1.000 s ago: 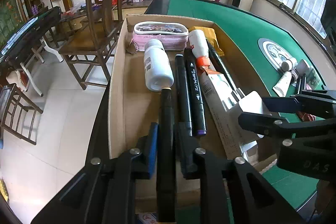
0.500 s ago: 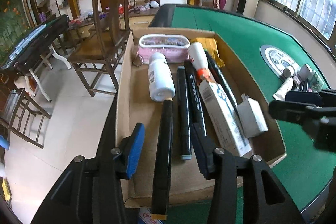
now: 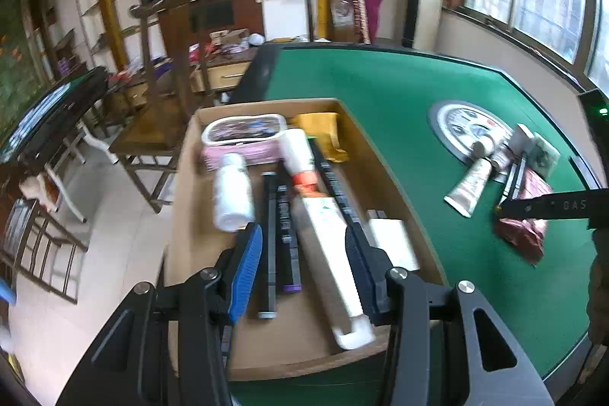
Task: Organize objects
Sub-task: 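Move both open tools back over the table toward the remaining items, then grasp the silver cream tube with the left tool while the right tool grasps the red bag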
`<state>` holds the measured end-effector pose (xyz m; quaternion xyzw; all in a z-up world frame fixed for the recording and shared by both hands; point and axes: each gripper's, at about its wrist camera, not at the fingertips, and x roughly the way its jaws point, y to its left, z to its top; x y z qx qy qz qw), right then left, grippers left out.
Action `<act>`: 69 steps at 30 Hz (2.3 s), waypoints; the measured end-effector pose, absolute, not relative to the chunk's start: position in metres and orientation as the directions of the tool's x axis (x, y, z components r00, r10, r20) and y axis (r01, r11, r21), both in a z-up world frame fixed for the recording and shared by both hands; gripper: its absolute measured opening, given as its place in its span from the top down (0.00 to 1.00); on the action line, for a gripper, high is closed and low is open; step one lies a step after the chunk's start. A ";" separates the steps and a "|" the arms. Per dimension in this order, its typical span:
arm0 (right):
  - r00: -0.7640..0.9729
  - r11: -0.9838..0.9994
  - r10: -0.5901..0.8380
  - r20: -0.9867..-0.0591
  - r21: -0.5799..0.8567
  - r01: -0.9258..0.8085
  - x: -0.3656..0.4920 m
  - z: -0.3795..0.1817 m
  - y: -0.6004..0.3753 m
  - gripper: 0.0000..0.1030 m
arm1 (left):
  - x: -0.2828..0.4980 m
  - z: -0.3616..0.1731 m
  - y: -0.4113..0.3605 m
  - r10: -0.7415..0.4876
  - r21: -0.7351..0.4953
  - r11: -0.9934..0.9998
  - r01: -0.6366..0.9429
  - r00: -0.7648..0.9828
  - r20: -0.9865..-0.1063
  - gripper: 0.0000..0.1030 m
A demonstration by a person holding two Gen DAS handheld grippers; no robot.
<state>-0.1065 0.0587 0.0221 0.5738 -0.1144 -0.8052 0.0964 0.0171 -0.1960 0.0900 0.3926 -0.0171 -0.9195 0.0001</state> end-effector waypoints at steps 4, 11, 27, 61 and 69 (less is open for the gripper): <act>-0.325 -0.964 -0.249 -0.912 0.264 -0.004 -0.092 0.024 0.084 0.43 | 0.013 0.091 -0.176 0.024 0.022 -0.998 -0.058 -0.689 -0.725 0.57; -0.358 -0.982 -0.056 -0.932 0.116 -0.149 -0.070 0.034 0.160 0.43 | 0.009 0.092 -0.138 0.087 0.001 -0.992 -0.128 -0.677 -0.731 0.57; -0.378 -0.981 -0.068 -0.923 0.131 -0.144 -0.037 0.053 0.229 0.37 | -0.088 0.063 -0.021 0.292 -0.091 -0.903 -0.420 -0.442 -0.848 0.71; -0.322 -0.999 0.015 -0.947 -0.005 -0.032 -0.130 0.021 0.178 0.21 | -0.080 0.003 0.001 0.127 0.020 -0.939 -0.342 -0.400 -0.908 0.74; -0.307 -0.998 0.059 -0.950 -0.063 0.005 -0.130 0.010 0.165 0.52 | -0.072 0.005 -0.003 0.124 0.020 -0.947 -0.321 -0.421 -0.898 0.74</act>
